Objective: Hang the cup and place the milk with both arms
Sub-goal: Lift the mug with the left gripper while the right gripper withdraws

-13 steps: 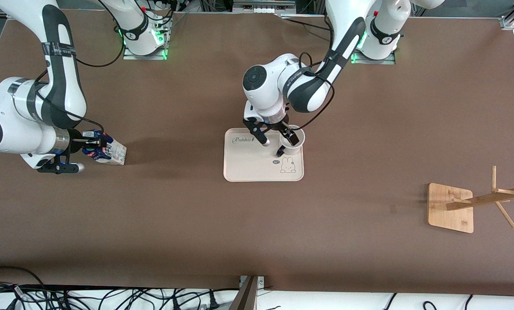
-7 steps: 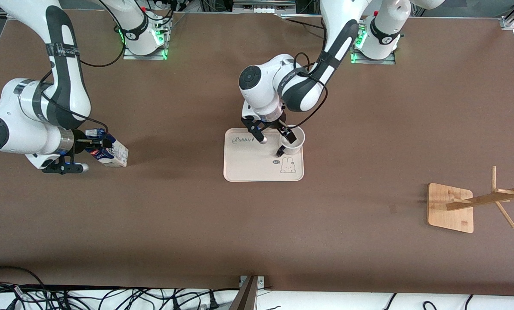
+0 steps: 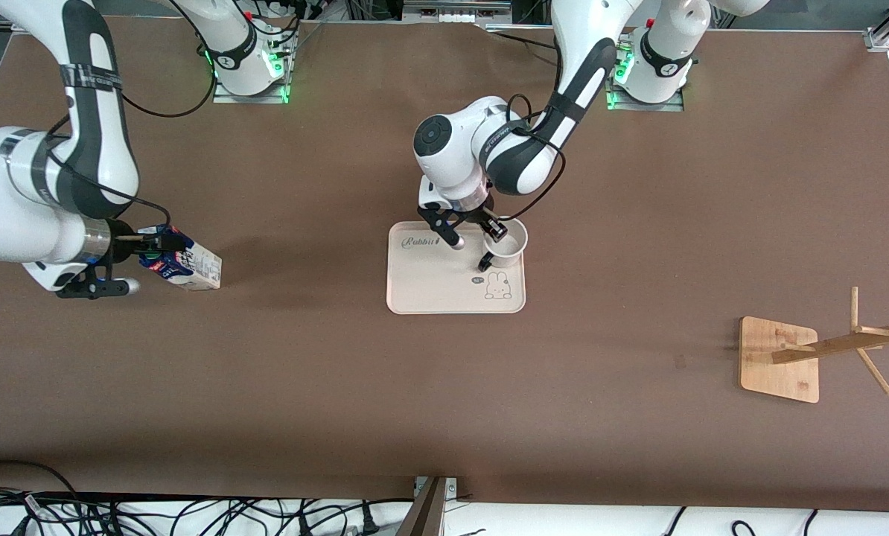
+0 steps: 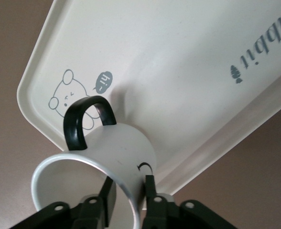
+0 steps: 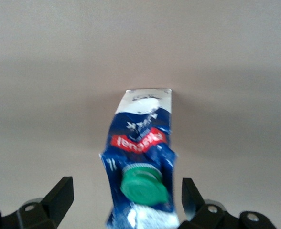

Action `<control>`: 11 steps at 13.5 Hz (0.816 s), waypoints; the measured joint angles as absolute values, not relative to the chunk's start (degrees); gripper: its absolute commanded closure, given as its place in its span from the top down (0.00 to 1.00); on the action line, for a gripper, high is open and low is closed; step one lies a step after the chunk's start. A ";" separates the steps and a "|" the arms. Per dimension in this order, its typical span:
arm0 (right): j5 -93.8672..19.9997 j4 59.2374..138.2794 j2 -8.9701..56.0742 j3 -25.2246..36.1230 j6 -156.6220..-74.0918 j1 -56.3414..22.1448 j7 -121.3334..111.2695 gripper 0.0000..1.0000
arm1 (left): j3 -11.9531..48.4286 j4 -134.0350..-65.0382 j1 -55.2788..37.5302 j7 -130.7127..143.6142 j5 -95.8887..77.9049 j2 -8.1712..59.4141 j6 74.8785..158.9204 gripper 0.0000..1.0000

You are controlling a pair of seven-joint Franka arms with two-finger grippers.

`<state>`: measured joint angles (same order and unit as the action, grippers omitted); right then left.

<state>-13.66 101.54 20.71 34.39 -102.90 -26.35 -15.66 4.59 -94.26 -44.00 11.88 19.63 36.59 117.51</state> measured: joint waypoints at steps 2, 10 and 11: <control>-13.66 96.81 19.34 37.03 -97.83 -26.29 -17.98 1.00 | 4.59 -94.01 -44.63 13.16 19.64 36.57 117.85 0.00; -12.69 78.04 16.61 39.27 -86.03 -26.24 -18.42 1.00 | 3.10 -89.35 -42.14 25.23 19.26 28.89 113.57 0.00; -12.10 76.77 16.64 39.32 -86.03 -26.24 -18.42 1.00 | 3.01 -89.17 -39.18 25.69 17.81 26.49 112.33 0.00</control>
